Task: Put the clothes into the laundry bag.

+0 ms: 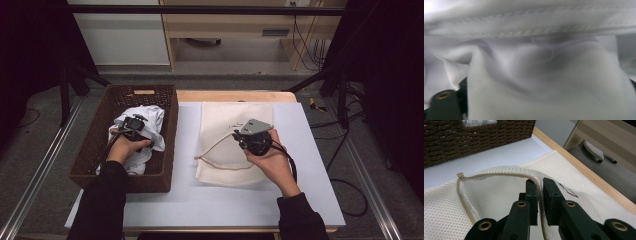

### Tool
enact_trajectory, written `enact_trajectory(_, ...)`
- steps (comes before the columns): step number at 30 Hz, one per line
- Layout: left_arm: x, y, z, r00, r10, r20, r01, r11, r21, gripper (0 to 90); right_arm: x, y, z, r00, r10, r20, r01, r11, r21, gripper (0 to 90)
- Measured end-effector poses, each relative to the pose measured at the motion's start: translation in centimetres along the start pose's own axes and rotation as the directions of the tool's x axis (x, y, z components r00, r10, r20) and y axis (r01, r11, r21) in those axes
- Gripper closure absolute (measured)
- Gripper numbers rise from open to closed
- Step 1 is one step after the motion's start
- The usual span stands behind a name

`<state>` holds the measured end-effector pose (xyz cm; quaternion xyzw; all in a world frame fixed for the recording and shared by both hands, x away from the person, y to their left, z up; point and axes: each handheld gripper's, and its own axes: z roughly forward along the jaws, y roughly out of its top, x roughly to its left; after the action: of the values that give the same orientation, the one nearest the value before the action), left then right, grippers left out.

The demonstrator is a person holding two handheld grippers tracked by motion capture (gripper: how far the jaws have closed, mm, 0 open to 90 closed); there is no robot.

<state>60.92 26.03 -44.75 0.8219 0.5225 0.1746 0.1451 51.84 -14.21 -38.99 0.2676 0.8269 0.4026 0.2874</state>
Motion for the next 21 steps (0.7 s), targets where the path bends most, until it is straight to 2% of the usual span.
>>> enact_trajectory(1,0.06,0.06,-0.27,0.9994,0.017,-0.031,-0.017,0.9999,0.004,20.3,0.00,-0.01,0.00,1.0000,0.000,0.000,0.000,1.000,0.001,82.7)
enact_trajectory(2,0.19,0.01,-0.42,0.9992,0.019,-0.036,-0.019,0.9998,0.004,31.7,0.01,-0.01,0.00,1.0000,0.003,0.001,-0.003,1.000,0.002,82.7)
enact_trajectory(3,0.28,-0.10,-0.47,0.9992,0.022,-0.033,-0.022,0.9997,-0.001,33.9,-0.01,-0.01,0.00,1.0000,0.003,0.001,-0.003,1.000,0.002,82.7)
enact_trajectory(9,0.39,0.00,-0.52,0.9982,0.039,-0.046,-0.039,0.9992,0.009,38.7,0.08,0.03,0.07,1.0000,-0.004,0.002,0.004,1.000,0.005,82.5)
enact_trajectory(13,0.60,0.15,-0.69,0.9975,0.049,-0.051,-0.048,0.9986,0.022,47.4,0.13,0.06,0.10,1.0000,-0.005,0.003,0.005,1.000,0.004,82.5)
enact_trajectory(21,0.72,0.32,-1.14,0.9952,0.065,-0.074,-0.063,0.9977,0.024,59.4,0.17,0.08,0.19,1.0000,-0.008,0.002,0.008,1.000,0.006,82.6)
